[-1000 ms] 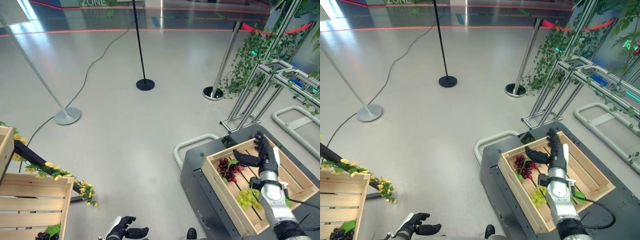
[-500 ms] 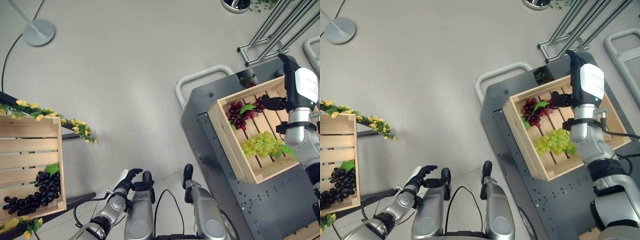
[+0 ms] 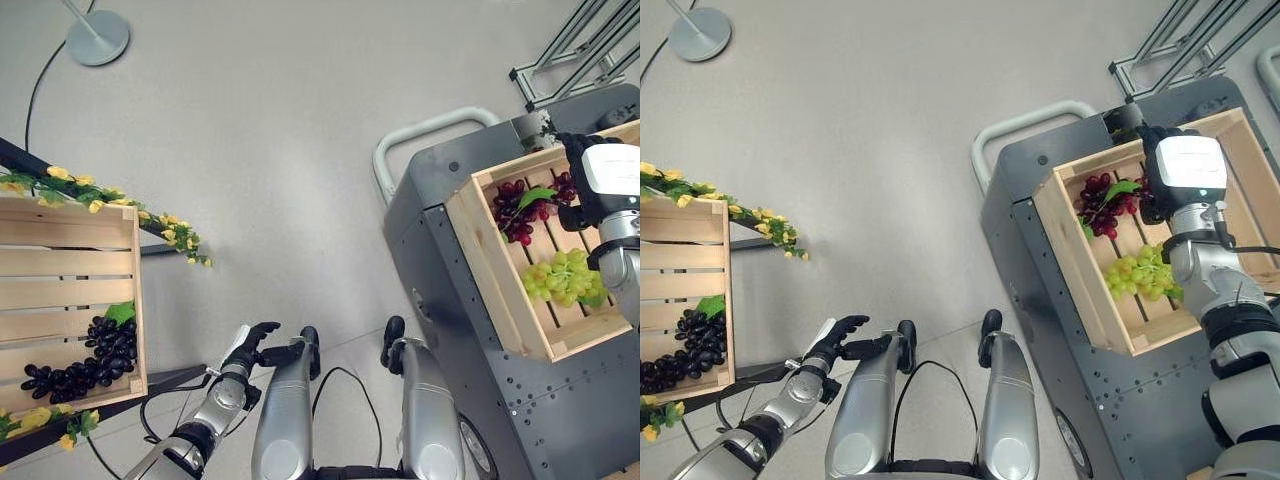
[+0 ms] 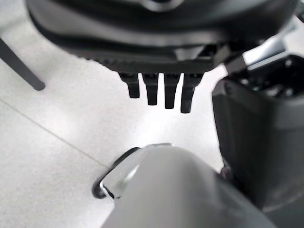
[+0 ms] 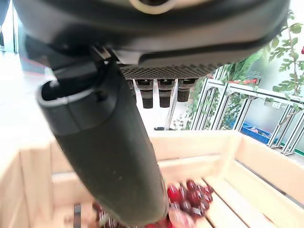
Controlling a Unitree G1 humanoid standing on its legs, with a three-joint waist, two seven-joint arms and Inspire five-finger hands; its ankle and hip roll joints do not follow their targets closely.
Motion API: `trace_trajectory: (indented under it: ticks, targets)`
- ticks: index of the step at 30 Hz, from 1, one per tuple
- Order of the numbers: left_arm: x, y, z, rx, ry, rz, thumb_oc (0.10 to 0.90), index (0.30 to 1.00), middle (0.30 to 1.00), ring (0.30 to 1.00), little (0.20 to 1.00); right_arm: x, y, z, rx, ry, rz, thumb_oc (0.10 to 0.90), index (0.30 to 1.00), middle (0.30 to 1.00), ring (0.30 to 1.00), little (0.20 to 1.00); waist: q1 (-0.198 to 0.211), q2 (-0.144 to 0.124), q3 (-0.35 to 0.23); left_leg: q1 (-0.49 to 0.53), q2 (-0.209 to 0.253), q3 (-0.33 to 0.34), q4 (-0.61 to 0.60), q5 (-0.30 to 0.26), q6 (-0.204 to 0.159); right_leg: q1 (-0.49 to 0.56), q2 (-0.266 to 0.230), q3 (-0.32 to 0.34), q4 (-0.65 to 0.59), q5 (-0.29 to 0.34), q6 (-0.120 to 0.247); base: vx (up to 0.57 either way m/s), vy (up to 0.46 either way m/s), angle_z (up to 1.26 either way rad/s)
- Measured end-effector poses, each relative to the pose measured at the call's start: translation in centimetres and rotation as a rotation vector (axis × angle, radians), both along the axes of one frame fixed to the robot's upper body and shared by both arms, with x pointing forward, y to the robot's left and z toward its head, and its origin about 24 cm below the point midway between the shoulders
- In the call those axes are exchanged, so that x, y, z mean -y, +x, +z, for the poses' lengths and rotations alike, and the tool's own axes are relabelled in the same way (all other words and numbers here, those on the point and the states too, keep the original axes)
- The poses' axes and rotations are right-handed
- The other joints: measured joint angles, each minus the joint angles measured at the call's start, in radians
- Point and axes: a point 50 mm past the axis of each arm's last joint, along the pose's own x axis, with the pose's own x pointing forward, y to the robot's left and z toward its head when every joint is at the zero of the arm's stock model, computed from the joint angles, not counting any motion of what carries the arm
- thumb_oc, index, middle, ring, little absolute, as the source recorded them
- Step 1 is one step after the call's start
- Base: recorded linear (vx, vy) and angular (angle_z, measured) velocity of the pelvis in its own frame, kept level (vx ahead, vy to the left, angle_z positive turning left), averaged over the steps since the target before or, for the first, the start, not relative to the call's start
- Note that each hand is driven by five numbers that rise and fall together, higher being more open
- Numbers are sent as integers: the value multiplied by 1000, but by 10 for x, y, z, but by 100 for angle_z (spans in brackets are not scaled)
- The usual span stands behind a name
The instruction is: Pick up the fruits from the basket on one side to the basket on the other side
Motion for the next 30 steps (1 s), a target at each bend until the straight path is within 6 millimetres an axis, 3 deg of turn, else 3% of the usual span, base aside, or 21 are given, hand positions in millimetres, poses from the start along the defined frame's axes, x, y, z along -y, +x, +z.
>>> trace_trajectory:
  ticks: [21,30]
  targets:
    - [8,7,7,51,-27,-30,800,900,900,900,900,7,0,0,-37,58,-64,800,900,900,900,900,-7,29,6,-71,0,1,63,-14,-8,-87,-2,17,80,-19,-10,4,1,-1]
    - [13,10,12,80,-57,-37,800,900,900,900,900,7,12,32,6,84,-100,800,900,900,900,900,0,38,6,-126,1,0,81,-18,-12,-151,-2,18,108,-25,-24,0,0,-2]
